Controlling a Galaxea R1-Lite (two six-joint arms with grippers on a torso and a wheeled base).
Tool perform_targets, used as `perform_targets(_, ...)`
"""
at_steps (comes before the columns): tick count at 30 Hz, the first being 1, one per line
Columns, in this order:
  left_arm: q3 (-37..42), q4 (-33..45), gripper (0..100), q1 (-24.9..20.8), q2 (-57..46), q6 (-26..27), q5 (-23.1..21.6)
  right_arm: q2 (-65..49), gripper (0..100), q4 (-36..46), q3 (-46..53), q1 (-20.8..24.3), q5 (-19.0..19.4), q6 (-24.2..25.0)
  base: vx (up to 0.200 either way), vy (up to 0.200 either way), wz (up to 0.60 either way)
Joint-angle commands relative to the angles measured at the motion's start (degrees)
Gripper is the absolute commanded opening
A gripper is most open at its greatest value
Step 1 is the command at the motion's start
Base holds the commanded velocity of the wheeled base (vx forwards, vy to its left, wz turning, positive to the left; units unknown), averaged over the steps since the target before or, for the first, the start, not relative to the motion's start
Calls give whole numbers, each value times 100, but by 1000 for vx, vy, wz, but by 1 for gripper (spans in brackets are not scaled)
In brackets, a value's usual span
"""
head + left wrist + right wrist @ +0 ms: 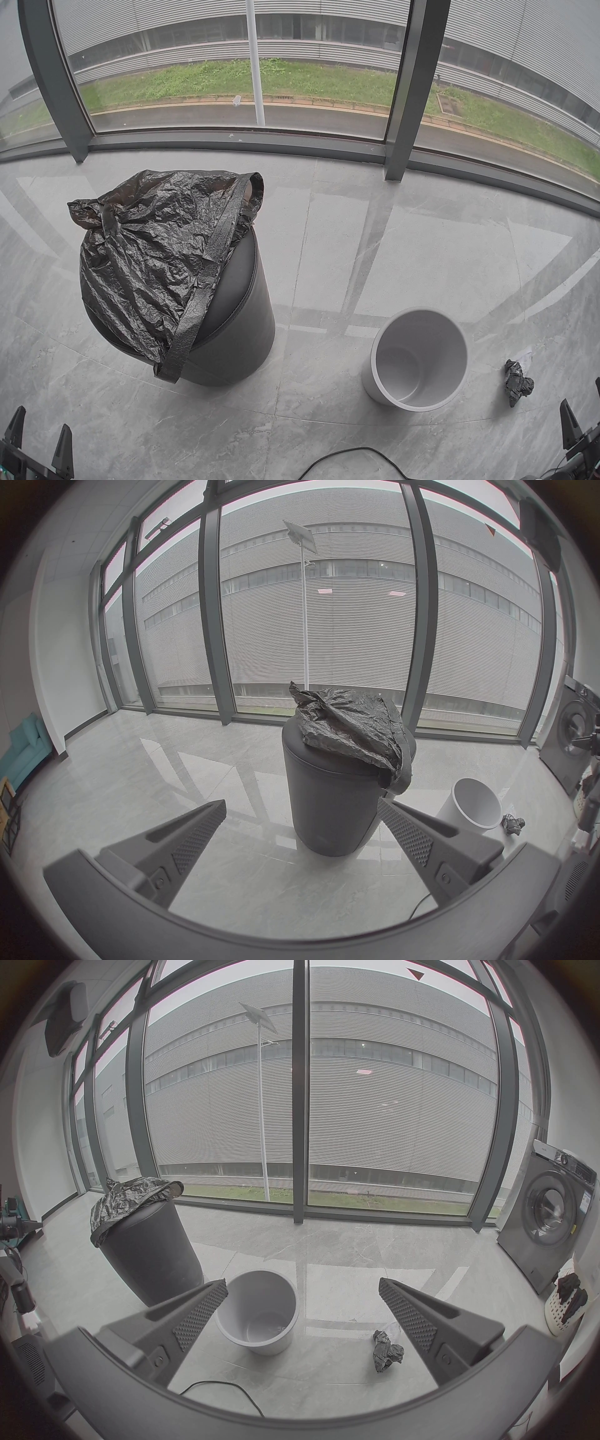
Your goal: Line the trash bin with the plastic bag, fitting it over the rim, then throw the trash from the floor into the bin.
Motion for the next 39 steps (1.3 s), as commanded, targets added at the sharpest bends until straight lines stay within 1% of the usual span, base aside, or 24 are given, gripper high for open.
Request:
perform_targets(1, 101, 20, 100, -8, -96, 9, -71, -59, 100, 4, 92, 12, 1, -7, 0, 0, 0)
perform_targets(2, 101, 20, 100, -8, -96, 18, -124, -59, 100, 4, 92, 12, 1, -7, 0, 0, 0)
perform_targets(3, 101, -42, 100, -8, -96, 114, -405, -59, 100, 4, 92, 3, 1, 2, 0, 0, 0)
perform_targets(4, 101, -59, 100, 1, -96, 352, -651, -59, 100, 4, 92, 3, 1, 2, 0, 0, 0)
perform_targets(5, 101, -68, 100, -8, -96, 510, -774, -59, 100, 4, 92, 3, 1, 2, 0, 0, 0)
perform_targets(17, 101, -24, 100, 1, -96, 404, -722, -59, 100, 4, 92, 3, 10, 2, 0, 0, 0)
perform_targets(18, -242, -244, 100, -8, 115, 246, -686, -50, 100, 4, 92, 3, 19, -7, 0, 0, 0)
perform_targets(19, -874, -534, 100, 1, 809, 27, -678, -50, 100, 4, 84, 3, 19, -7, 0, 0, 0)
perform_targets(20, -1428, -938, 100, -34, 1741, -176, -686, -59, 100, 4, 92, 3, 19, 2, 0, 0, 0)
perform_targets(21, -1824, -1325, 100, -78, 2373, -290, -730, -15, 100, 4, 92, 12, 19, 2, 0, 0, 0)
perform_targets(22, -1973, -1492, 100, -105, 2593, -316, -757, 3, 100, 4, 84, 12, 10, 2, 0, 0, 0)
perform_targets(23, -2316, -1773, 100, -307, 3182, -237, -994, 108, 100, 4, 92, 20, 10, 2, 0, 0, 0)
perform_targets(24, -2316, -1773, 100, -412, 3323, -149, -1135, 152, 100, 4, 84, 20, 10, 2, 0, 0, 0)
perform_targets(25, -2105, -1729, 100, -597, 3411, 202, -1469, 187, 100, 4, 92, 20, 10, 2, 0, 0, 0)
perform_targets(26, -2035, -1720, 100, -632, 3411, 290, -1539, 196, 100, 4, 84, 20, 10, 2, 0, 0, 0)
perform_targets(27, -1657, -1659, 100, -808, 3472, 712, -1794, 214, 100, 4, 92, 20, 10, 2, 0, 0, 0)
perform_targets(28, -1657, -1659, 100, -808, 3472, 712, -1794, 214, 100, 4, 92, 20, 10, 2, 0, 0, 0)
perform_targets(29, -1068, -1606, 100, -1107, 3683, 1222, -2251, 187, 100, 4, 92, 20, 1, 11, 0, 0, 0)
perform_targets(30, -936, -1597, 100, -1274, 3753, 1275, -2409, 143, 100, 4, 92, 20, 10, 11, 0, 0, 0)
perform_targets(31, -857, -1589, 100, -1449, 3832, 1257, -2550, 99, 100, 4, 92, 29, 10, 20, 0, 0, 0)
perform_targets(33, -857, -1580, 100, -1669, 4096, 1046, -2629, 3, 100, 4, 92, 20, 10, 20, 0, 0, 0)
perform_targets(35, -918, -1677, 100, -1704, 4448, 633, -2673, -41, 100, 4, 92, 20, 10, 20, 0, 0, 0)
perform_targets(36, -971, -1703, 100, -1704, 4588, 528, -2681, -50, 100, 4, 92, 20, 10, 20, 0, 0, 0)
perform_targets(39, -1279, -1808, 100, -1678, 5195, 492, -2743, -59, 100, 4, 92, 20, 10, 20, 0, 0, 0)
